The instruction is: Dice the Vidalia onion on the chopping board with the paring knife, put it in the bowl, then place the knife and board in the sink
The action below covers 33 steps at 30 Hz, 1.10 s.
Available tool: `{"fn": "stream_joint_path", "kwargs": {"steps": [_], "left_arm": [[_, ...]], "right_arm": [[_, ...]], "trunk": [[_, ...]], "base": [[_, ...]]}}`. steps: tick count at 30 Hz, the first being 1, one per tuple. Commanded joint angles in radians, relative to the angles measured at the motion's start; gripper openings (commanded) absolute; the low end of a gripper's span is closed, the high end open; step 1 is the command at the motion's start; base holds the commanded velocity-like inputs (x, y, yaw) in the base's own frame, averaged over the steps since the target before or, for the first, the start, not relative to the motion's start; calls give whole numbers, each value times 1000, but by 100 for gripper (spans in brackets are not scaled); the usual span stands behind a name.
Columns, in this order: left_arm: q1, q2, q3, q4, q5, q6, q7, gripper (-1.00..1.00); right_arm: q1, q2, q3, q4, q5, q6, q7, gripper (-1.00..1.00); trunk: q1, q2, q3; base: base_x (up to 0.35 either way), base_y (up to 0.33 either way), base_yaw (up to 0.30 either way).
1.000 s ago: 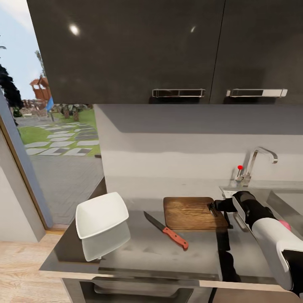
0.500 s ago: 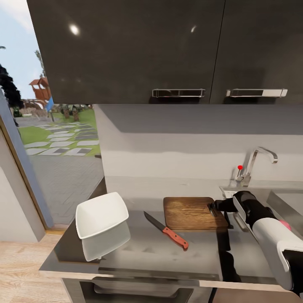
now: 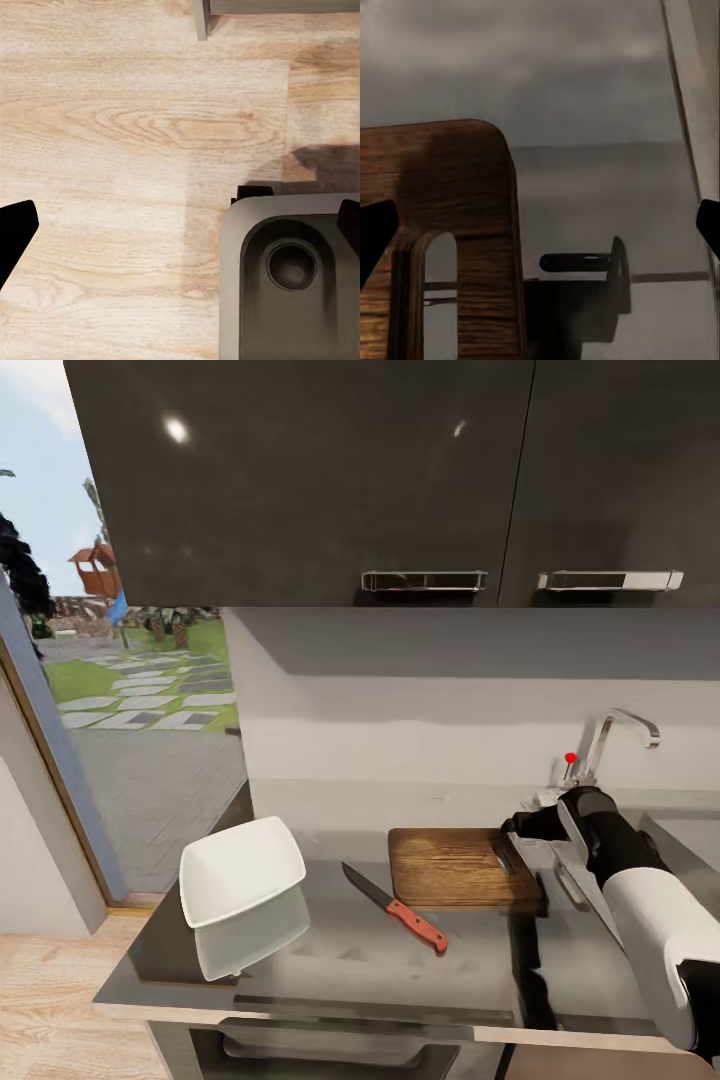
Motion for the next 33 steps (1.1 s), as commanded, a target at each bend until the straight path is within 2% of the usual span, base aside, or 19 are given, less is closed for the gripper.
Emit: {"fn": "stream_joint_path", "kwargs": {"steps": [1,5,9,21,24,26,29,30,33], "left_arm": [[0,0,-1,0,0,-3,3,100],[0,0,-1,0,0,-3,3,100],[0,0,-1,0,0,-3,3,100],[0,0,-1,0,0,-3,3,100],[0,0,-1,0,0,-3,3,100],[0,0,-1,0,0,-3,3,100],[0,0,0,9,-1,-3,3,100],[0,0,0,15,-2,-3,3,100],[0,0,1,17,-3,-3,3,100]], "right_arm": [[0,0,-3,-16,7,16,6,100],[0,0,-3,-59,7,63,6,100],[-1,0,-1,-87,8,78,5,100],[0,7,4,-97,7,64,7,100],[0,17,5,-90,6,25,7,100],[0,29,5,-87,6,-30,7,100],[0,40,4,-78,7,-132,7,100],[0,44,4,-73,6,-191,9,100],[0,46,5,-72,6,-216,10,100]], "trunk": [[0,-1,-1],[0,-1,-1],[0,-1,-1],[0,-1,-1],[0,-1,-1],[0,-1,-1],[0,-1,-1],[0,-1,-1],[0,-1,-1]], "base": [[0,0,0],[0,0,0],[0,0,0],[0,0,0],[0,0,0],[0,0,0],[0,0,0],[0,0,0],[0,0,0]]}}
